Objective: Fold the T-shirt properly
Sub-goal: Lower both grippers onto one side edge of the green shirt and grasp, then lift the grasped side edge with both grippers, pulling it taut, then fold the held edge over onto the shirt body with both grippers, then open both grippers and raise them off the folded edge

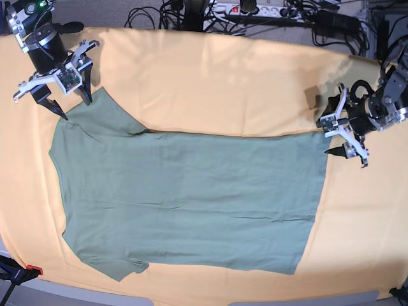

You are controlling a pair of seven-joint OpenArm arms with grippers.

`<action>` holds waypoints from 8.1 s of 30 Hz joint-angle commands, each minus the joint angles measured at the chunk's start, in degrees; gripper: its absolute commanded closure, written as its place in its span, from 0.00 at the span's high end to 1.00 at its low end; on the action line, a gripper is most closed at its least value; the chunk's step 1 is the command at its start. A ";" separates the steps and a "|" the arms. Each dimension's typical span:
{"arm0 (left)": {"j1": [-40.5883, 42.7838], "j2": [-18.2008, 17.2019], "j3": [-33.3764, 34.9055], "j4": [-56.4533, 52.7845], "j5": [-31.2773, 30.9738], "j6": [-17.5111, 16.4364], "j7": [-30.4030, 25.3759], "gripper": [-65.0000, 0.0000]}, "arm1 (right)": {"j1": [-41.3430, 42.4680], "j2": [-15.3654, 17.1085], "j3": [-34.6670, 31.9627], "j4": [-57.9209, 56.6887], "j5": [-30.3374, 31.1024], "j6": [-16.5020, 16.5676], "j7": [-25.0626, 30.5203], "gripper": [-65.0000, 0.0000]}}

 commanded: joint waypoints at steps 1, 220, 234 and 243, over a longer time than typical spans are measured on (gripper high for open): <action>-2.16 -1.36 0.70 -0.26 0.63 0.90 -0.68 0.60 | -0.44 0.63 0.33 0.85 0.22 -0.76 1.07 0.53; -10.80 -16.31 11.13 11.61 -17.18 -11.95 5.77 0.58 | 1.49 26.36 4.02 -20.96 18.84 19.38 -21.59 0.50; -10.80 -16.31 11.13 11.61 -17.18 -11.95 3.72 0.58 | 1.51 26.36 3.91 -26.73 13.20 19.38 -8.44 0.50; -10.80 -16.31 11.13 11.61 -17.18 -11.95 2.82 0.58 | 1.64 26.36 3.91 -31.26 13.00 19.37 -4.83 0.50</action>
